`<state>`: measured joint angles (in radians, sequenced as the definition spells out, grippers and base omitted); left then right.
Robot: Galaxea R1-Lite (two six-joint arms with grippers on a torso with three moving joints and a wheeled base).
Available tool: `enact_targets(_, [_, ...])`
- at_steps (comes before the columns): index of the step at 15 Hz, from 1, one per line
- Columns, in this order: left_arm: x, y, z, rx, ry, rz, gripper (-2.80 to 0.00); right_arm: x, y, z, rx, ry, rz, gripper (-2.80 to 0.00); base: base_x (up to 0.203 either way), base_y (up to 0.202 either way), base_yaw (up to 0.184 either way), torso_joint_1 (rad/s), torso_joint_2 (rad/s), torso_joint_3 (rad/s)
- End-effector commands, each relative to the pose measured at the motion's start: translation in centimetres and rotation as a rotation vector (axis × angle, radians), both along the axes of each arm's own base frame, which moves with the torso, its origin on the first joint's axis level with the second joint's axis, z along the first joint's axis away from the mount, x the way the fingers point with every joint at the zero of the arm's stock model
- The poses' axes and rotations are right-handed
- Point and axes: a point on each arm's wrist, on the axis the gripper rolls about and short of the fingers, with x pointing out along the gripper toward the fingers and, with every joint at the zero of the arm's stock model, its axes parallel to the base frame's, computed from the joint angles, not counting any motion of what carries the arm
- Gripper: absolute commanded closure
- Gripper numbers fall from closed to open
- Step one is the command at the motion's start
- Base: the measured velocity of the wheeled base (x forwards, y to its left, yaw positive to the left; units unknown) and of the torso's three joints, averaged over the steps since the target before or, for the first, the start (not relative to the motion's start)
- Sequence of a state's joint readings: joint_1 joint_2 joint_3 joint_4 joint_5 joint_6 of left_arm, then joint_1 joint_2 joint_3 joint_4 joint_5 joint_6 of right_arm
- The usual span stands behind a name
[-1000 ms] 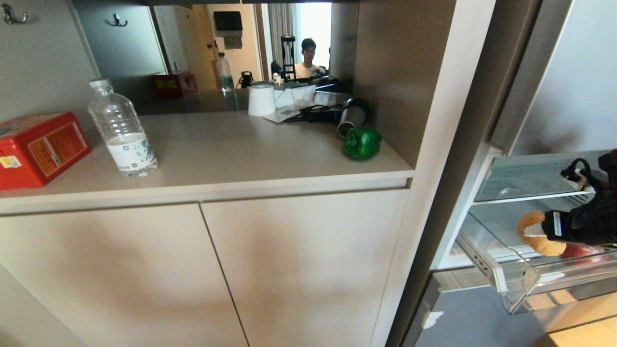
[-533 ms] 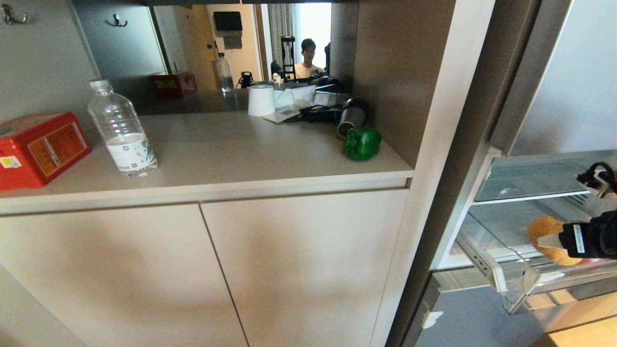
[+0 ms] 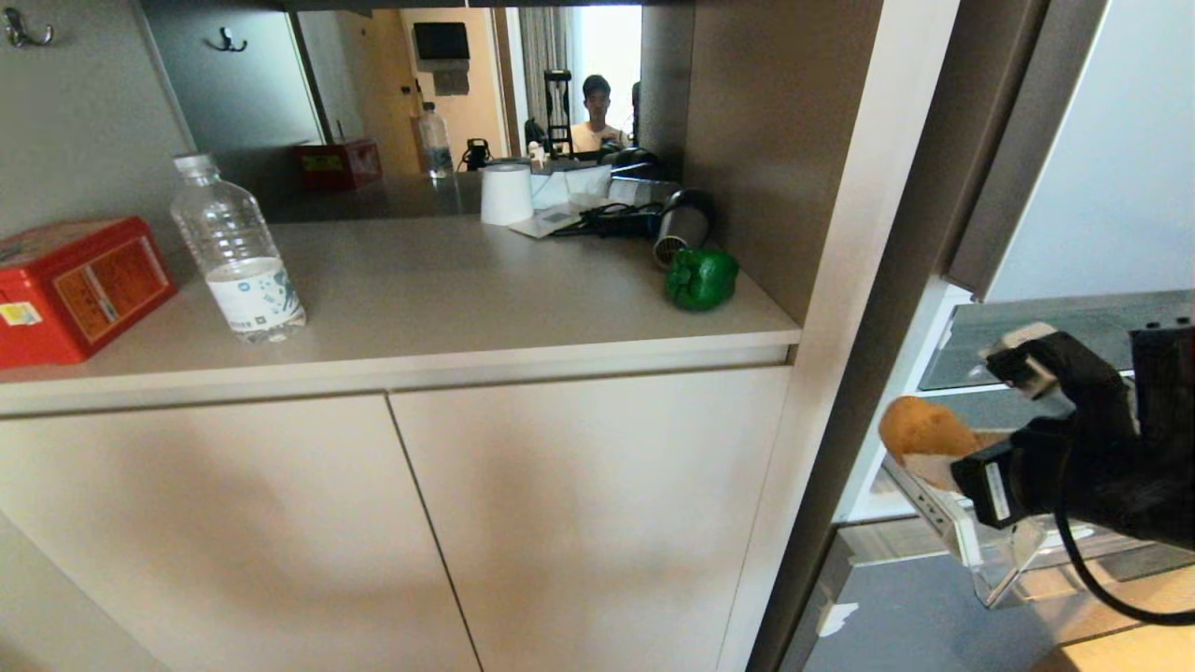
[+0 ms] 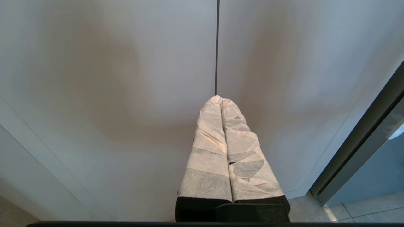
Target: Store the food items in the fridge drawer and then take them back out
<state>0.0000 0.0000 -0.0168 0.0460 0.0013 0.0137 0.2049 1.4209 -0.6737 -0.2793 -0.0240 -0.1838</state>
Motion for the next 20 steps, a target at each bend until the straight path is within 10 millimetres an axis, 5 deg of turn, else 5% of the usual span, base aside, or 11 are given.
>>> enact_targets(1, [0.0,0.0,0.0,0.0,0.001,0.0,0.0,0.0,2.6,-0.2,-0.005,-0.042,0.102,0.0,0.0,0.0,0.0,0.0,0.0,0.0])
enact_targets(6, [0.0,0.0,0.0,0.0,0.001,0.0,0.0,3.0,9.1,2.7,0.036,-0.235,0.222,0.0,0.0,0.0,0.0,0.0,0.0,0.0])
enact_targets(12, [0.0,0.0,0.0,0.0,0.001,0.0,0.0,8.8,13.4,6.3,0.085,-0.333,0.235,0.0,0.0,0.0,0.0,0.0,0.0,0.0])
enact_targets(20, [0.0,0.0,0.0,0.0,0.0,0.0,0.0,13.6,18.9,6.2,0.184,-0.29,0.259,0.0,0.0,0.0,0.0,0.0,0.0,0.0])
